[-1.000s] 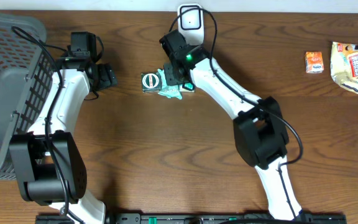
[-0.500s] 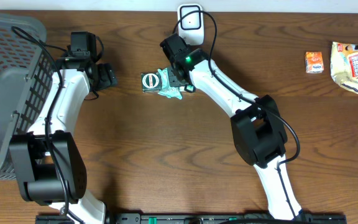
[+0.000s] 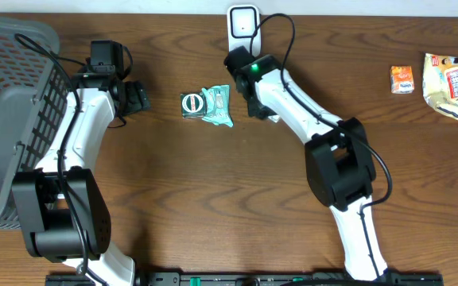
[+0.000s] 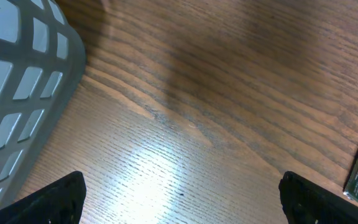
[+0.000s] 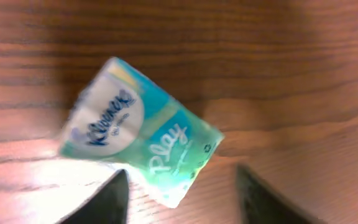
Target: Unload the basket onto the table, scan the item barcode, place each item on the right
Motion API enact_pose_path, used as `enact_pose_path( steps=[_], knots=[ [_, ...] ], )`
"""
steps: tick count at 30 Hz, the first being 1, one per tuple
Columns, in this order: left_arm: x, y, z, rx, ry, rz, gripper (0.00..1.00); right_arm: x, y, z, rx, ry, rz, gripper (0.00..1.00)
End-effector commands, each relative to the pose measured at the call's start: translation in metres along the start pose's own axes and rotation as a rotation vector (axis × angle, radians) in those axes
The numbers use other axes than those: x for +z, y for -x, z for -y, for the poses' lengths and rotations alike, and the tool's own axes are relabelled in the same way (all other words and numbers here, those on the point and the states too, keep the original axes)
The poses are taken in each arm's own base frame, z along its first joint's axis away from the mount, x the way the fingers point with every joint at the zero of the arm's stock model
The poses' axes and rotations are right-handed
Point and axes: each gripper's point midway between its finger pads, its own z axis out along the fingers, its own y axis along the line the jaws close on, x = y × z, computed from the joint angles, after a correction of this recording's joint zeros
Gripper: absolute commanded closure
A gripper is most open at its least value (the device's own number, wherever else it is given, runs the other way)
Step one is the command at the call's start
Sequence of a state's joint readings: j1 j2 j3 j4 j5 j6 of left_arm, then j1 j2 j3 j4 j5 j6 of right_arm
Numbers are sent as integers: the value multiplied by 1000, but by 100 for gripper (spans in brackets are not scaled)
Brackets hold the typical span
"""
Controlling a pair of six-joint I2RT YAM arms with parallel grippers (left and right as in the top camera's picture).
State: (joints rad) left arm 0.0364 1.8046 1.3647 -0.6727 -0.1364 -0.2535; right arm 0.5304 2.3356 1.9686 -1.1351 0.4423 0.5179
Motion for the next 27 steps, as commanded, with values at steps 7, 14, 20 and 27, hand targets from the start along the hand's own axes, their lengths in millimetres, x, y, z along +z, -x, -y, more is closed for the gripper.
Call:
enact_pose_path(
  steps=[7,14,20,27],
  knots=[
    [1,-2,-1,15,7,-4,3,-40,3,-7,65,197,-37,98],
    [1,-2,-1,15,7,-4,2,-21,-34,-16,13,273,-202,99],
    [1,-2,-1,15,7,-4,2,27,-49,-17,45,268,-202,99],
    [1,-2,-1,15,7,-4,2,47,-15,14,167,285,-143,99]
  ],
)
